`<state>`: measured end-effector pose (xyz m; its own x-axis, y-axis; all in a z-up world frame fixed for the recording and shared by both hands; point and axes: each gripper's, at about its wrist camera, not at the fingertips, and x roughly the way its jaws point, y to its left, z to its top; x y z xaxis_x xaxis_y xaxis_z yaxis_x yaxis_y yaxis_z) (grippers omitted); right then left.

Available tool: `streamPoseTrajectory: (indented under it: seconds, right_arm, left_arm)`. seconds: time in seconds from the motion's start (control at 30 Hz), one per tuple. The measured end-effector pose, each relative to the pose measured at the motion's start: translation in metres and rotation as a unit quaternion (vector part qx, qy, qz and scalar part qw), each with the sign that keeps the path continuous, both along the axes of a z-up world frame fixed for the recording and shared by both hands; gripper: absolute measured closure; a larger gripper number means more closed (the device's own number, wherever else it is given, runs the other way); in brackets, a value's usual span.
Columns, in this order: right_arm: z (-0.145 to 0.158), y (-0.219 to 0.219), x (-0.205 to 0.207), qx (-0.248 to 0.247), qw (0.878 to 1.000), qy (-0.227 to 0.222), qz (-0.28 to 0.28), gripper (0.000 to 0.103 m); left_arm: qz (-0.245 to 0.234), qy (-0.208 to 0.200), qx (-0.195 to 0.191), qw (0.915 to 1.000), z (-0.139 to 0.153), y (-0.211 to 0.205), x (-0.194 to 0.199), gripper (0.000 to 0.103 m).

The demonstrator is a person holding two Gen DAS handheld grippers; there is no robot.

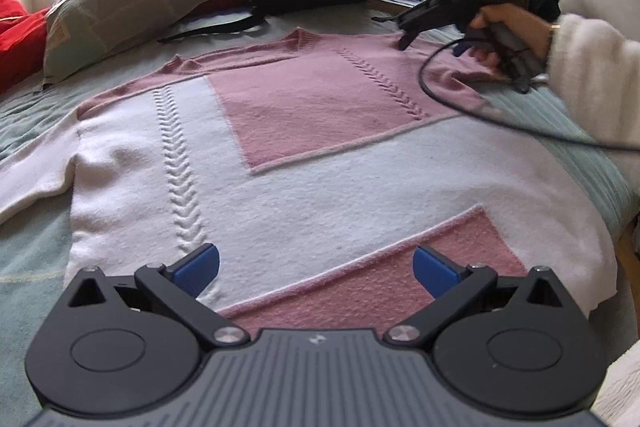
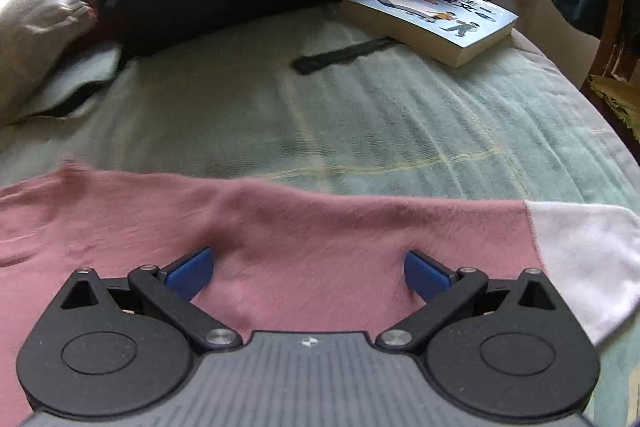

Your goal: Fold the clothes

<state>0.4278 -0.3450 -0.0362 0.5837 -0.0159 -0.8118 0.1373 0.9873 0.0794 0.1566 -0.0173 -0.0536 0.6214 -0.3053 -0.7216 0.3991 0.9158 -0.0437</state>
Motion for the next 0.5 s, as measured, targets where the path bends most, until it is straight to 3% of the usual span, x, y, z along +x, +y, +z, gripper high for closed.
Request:
streamPoseTrajectory:
  seconds: [0.13, 0.23, 0.5]
  right_arm:
    - [0.000, 0.024, -0.015, 0.004, 0.999, 0.018, 0.051, 0.000]
    - [-0.017, 0.038, -0.007, -0.034, 0.997, 0.025, 0.066, 0.000]
    - [-0.008, 0.022, 0.012, 0.007, 1.000, -0.006, 0.022, 0.000]
  left_arm:
    - [0.007, 0.002, -0.001, 1.0000, -0.003, 0.004, 0.003, 0.001]
    - [0.007, 0.008, 0.000, 0.9999, -0.006, 0.005, 0.003, 0.001]
    - [0.016, 0.028, 0.004, 0.9995, -0.012, 0.016, -0.001, 0.001]
